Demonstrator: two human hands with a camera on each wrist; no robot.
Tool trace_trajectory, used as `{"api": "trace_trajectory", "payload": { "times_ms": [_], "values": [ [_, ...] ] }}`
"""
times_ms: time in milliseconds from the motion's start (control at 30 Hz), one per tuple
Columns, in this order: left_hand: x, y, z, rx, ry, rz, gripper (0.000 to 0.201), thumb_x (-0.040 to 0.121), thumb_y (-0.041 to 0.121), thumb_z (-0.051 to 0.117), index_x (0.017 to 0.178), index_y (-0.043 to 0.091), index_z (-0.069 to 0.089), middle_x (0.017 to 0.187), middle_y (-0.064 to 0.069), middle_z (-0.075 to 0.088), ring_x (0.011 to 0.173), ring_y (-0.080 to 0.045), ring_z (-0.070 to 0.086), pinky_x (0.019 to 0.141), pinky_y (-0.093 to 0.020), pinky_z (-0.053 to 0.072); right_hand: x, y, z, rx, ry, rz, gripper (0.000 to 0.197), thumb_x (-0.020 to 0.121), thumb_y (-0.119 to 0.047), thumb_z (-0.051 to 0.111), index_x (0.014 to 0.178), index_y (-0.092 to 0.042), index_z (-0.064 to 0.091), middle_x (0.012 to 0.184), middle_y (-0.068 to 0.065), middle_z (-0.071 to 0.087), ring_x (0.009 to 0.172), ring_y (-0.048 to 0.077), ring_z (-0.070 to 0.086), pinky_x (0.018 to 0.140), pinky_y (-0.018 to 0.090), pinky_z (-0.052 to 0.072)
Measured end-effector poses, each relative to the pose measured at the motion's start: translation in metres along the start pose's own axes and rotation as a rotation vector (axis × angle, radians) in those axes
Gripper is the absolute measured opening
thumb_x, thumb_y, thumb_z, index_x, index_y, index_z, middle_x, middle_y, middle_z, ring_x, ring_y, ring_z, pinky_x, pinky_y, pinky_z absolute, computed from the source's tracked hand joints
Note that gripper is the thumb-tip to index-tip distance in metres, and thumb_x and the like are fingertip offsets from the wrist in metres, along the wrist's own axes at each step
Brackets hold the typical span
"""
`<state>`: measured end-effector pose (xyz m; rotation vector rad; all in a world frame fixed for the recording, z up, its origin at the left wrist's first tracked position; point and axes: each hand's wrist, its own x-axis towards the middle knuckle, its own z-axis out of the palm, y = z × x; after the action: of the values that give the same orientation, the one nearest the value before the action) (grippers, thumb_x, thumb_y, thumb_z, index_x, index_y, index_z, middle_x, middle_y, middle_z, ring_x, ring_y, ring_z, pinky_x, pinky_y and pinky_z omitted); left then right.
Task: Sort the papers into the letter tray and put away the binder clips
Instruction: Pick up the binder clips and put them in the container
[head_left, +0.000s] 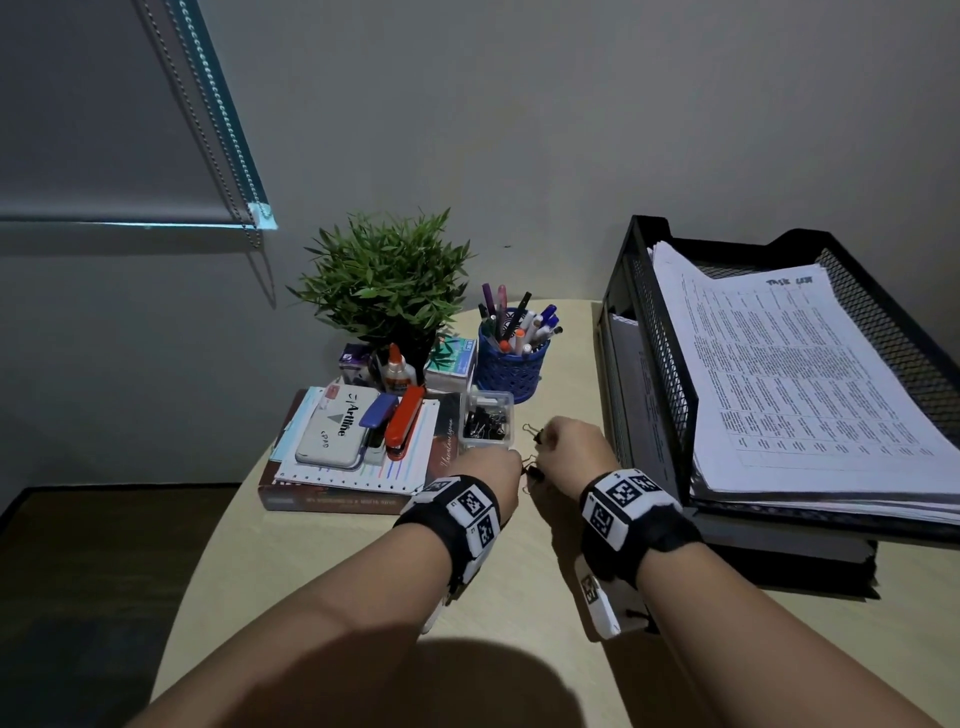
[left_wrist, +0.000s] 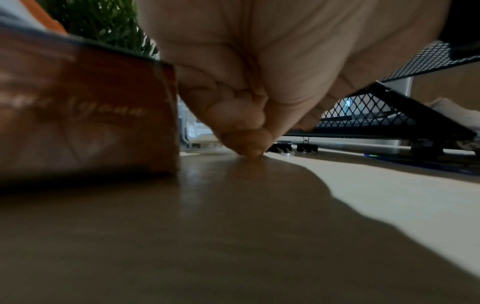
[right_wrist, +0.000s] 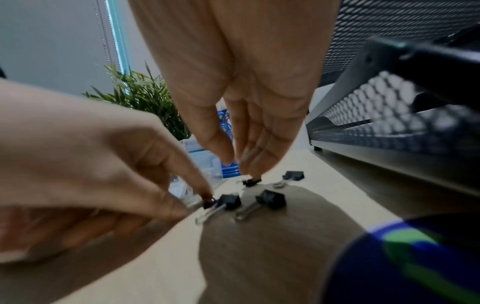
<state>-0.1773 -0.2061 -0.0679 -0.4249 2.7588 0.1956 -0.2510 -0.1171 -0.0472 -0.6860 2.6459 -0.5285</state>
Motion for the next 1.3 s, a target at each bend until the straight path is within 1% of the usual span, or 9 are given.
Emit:
{"api": "trace_trajectory", "payload": {
  "times_ms": [100,200,400,600,800,1033,1167,1233,1300],
  "values": [
    [0.002,0.003,-0.001,0.006,0.013,0.001,0.024,0.092,0.015,0.046,0.111,0.008,0.059,0.110,-0.014,0.064,0.103,-0.031,0.061,0.083,-0.037,0.050,-0.010,0.008,0.009,-0.087,-0.113,0.001,0.023,0.082,-0.015,0.062,0.104,-0.008,0.062,0.109,0.012,0.062,0.100,0.028,0.059,0.081,0.031,0.048],
    [0.002,0.007,-0.003,0.034,0.019,0.024,0.021,0.092,0.014,0.047,0.108,0.007,0.060,0.109,-0.014,0.064,0.103,-0.030,0.061,0.082,-0.036,0.050,-0.016,0.007,0.017,-0.111,-0.078,-0.040,0.026,0.083,-0.022,0.062,0.105,-0.007,0.061,0.110,0.013,0.059,0.101,0.029,0.058,0.081,0.032,0.047],
    [-0.001,0.011,-0.008,-0.037,0.081,0.007,0.021,0.088,0.011,0.050,0.108,0.007,0.055,0.108,-0.013,0.063,0.101,-0.030,0.062,0.079,-0.036,0.049,-0.015,0.006,0.020,-0.135,-0.085,-0.022,0.023,0.086,-0.013,0.057,0.108,-0.005,0.057,0.113,0.015,0.057,0.104,0.031,0.057,0.081,0.032,0.044],
    [-0.005,0.013,-0.008,-0.007,0.050,0.066,0.026,0.088,0.006,0.045,0.112,0.009,0.054,0.110,-0.014,0.062,0.102,-0.032,0.060,0.079,-0.038,0.048,-0.020,0.010,0.019,-0.064,-0.072,-0.031,0.016,0.083,0.000,0.044,0.092,-0.009,0.054,0.105,0.016,0.060,0.098,0.032,0.057,0.070,0.028,0.036],
    [-0.012,0.012,-0.006,-0.027,0.054,0.058,0.024,0.089,0.016,0.047,0.109,0.006,0.057,0.111,-0.016,0.062,0.104,-0.032,0.059,0.080,-0.036,0.048,-0.024,0.019,0.021,0.135,-0.021,0.017,0.018,0.079,0.002,0.046,0.078,-0.016,0.048,0.095,0.011,0.065,0.091,0.029,0.058,0.075,0.032,0.045],
    [-0.017,-0.016,-0.038,-0.344,0.326,-0.117,0.019,0.085,0.024,0.052,0.096,0.010,0.057,0.092,-0.010,0.065,0.086,-0.027,0.062,0.074,-0.033,0.052,-0.026,0.026,0.023,0.237,0.011,0.041,0.017,0.082,0.002,0.049,0.079,-0.015,0.051,0.091,0.005,0.063,0.084,0.022,0.054,0.068,0.025,0.038],
    [-0.010,-0.034,-0.043,-0.317,0.312,-0.187,0.022,0.087,0.021,0.050,0.106,0.011,0.056,0.097,-0.010,0.067,0.090,-0.028,0.063,0.072,-0.033,0.050,-0.022,0.017,0.021,0.268,-0.012,0.016,0.015,0.082,0.001,0.051,0.080,-0.015,0.053,0.088,0.003,0.061,0.081,0.016,0.050,0.066,0.022,0.035],
    [-0.010,-0.035,-0.037,-0.305,0.294,-0.190,0.026,0.088,0.022,0.049,0.112,0.013,0.053,0.098,-0.009,0.067,0.090,-0.027,0.064,0.072,-0.034,0.052,-0.018,0.006,0.016,0.305,0.020,-0.034,0.014,0.082,-0.001,0.053,0.081,-0.014,0.054,0.087,0.003,0.061,0.077,0.016,0.050,0.060,0.022,0.035],
    [-0.013,-0.035,-0.030,-0.307,0.314,-0.190,0.032,0.088,0.022,0.048,0.120,0.015,0.048,0.096,-0.008,0.067,0.090,-0.027,0.064,0.072,-0.035,0.053,-0.013,-0.008,0.009,0.366,0.075,-0.076,0.009,0.084,-0.002,0.054,0.085,-0.012,0.056,0.083,0.002,0.058,0.070,0.014,0.049,0.054,0.014,0.035]
  ]
}}
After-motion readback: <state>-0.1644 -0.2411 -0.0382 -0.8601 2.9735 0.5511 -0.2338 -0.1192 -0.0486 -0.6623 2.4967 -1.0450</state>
